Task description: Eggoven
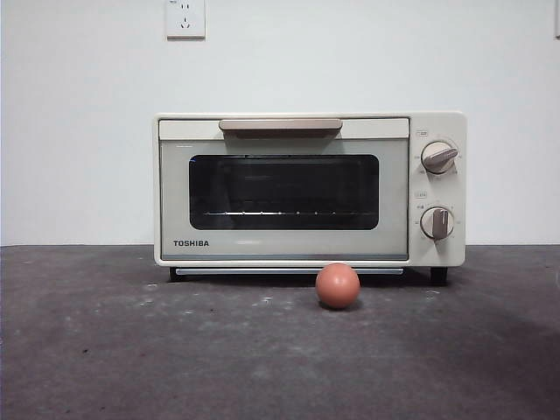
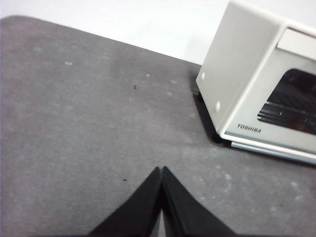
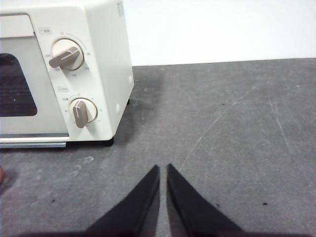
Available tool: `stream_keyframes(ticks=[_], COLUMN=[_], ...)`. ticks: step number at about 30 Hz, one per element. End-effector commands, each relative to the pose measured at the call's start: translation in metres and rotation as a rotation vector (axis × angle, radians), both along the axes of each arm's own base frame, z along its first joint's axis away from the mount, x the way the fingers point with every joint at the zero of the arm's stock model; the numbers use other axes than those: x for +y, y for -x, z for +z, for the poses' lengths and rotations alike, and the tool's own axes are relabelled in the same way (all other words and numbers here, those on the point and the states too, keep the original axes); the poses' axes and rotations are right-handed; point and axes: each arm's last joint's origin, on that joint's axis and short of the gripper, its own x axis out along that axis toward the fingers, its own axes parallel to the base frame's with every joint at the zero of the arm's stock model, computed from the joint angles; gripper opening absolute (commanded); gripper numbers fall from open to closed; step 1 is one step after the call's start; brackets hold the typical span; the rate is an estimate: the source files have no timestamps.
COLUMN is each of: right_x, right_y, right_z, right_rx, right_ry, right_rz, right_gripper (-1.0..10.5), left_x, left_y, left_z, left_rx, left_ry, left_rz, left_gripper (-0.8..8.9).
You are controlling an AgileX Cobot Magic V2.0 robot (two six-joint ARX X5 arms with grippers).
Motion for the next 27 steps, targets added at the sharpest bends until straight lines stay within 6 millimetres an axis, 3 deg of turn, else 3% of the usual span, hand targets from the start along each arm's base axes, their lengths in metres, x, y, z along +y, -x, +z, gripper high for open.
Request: stream_keyframes(ticks=[1, 8, 15, 22, 27], right_x=[0.0, 0.001, 0.003, 0.008, 0.016], right_y=[0.0, 0.003, 0.017, 0.019, 0.014], right_z=[0.002, 0.02, 0.065, 0.11, 0.133], right_rx=[-0.025, -0.061, -0.041, 0.109, 0.261], right_ry=[-0.014, -0.194, -0.257, -0.245, -0.178], right_rz=[-0.005, 0.015, 0.064, 0.21, 0.42], right_gripper=[0.0, 0.0, 0.0, 0.0, 0.0], left_x=[0.0, -0.002, -0.004, -0.008, -0.01], left_y=[-0.001, 0.002, 0.011, 0.008, 0.0], left_z=[-0.008, 0.007, 0.048, 0.086, 0.11], left_rx=[0.027, 0.018, 0.012, 0.095, 0.203], left_ry=[0.095, 0.186, 0.187, 0.143, 0.077], left_rz=[0.015, -0.033, -0.089, -0.25, -0.38], left_gripper=[0.07, 0.07, 0.07, 0.07, 0.07])
